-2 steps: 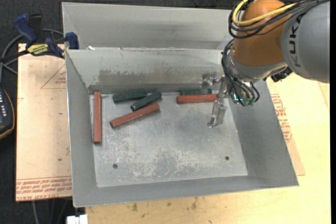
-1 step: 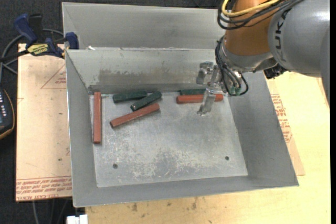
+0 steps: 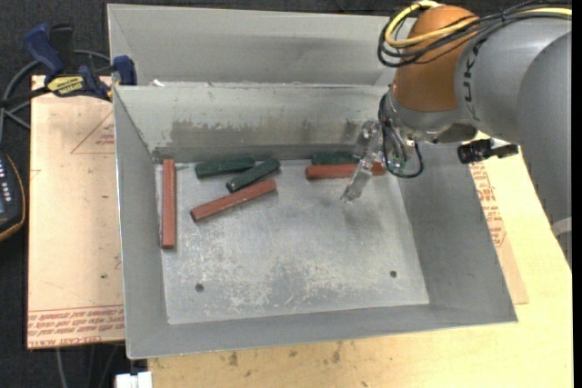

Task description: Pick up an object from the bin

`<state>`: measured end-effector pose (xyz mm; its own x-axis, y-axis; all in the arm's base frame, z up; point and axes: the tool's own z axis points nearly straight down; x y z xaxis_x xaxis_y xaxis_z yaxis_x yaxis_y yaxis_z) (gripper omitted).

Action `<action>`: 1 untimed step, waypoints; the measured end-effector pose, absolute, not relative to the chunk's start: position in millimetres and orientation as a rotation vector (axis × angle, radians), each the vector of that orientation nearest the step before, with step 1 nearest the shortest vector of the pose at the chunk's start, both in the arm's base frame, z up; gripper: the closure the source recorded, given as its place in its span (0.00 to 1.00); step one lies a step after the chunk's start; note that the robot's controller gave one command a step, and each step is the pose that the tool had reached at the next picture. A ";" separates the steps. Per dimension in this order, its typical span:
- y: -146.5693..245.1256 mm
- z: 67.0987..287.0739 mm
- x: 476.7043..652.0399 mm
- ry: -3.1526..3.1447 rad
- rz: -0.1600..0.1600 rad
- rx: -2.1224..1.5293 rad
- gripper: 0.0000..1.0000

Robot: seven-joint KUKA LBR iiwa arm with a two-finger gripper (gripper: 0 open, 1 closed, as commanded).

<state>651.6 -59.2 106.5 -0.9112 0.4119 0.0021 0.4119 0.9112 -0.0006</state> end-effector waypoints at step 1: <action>-42.0 76.8 655.9 -3.106 -0.001 -0.475 0.00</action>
Offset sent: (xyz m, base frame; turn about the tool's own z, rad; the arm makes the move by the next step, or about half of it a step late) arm 0.0040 0.0168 -0.0292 -0.1216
